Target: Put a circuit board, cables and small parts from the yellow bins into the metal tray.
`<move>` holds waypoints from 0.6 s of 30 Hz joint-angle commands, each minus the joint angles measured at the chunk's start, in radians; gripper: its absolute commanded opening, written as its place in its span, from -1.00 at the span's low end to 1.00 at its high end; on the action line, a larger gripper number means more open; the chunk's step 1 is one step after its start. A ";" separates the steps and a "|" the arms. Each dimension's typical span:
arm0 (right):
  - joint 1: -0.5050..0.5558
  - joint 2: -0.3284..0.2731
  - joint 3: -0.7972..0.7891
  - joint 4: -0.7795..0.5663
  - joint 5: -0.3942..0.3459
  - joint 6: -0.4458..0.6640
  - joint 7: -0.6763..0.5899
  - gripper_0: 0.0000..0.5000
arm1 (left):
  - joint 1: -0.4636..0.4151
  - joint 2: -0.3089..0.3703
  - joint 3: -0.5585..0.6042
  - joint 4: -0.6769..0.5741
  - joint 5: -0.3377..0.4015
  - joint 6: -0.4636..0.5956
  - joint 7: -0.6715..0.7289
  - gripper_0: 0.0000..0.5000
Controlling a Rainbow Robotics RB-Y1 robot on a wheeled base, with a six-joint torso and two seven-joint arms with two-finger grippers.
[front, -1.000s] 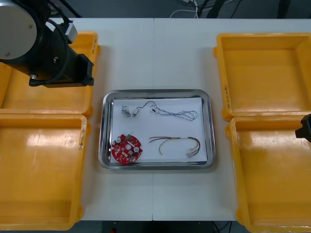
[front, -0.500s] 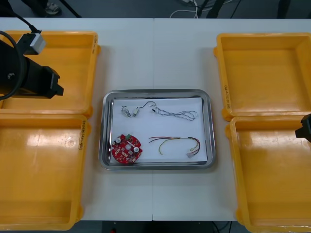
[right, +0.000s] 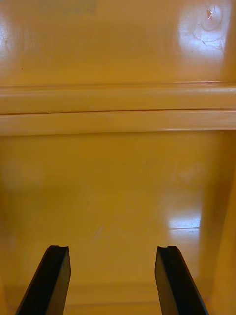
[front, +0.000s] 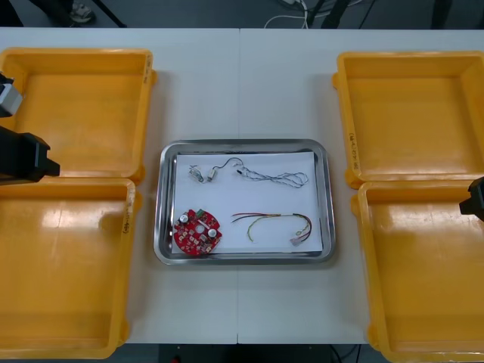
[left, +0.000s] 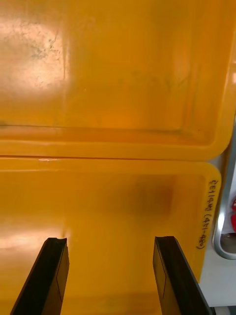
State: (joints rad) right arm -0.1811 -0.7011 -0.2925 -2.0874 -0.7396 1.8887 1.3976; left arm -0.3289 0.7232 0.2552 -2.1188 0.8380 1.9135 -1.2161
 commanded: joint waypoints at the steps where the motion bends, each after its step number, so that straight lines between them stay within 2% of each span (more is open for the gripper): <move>1: -0.021 0.003 0.009 -0.008 0.002 0.004 0.021 1.00 | 0.062 0.050 0.049 -0.032 -0.013 0.006 -0.155 1.00; 10: -0.021 0.003 0.009 -0.008 0.002 0.004 0.021 1.00 | 0.140 0.050 0.105 -0.036 -0.037 0.006 -0.276 1.00; 18: -0.021 0.003 0.009 -0.008 0.002 0.004 0.021 1.00 | 0.185 0.050 0.153 -0.043 -0.030 0.006 -0.312 1.00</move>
State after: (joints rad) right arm -0.1813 -0.7011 -0.2924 -2.0873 -0.7396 1.8887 1.3976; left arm -0.1711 0.7264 0.3647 -2.1261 0.8113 1.9136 -1.4209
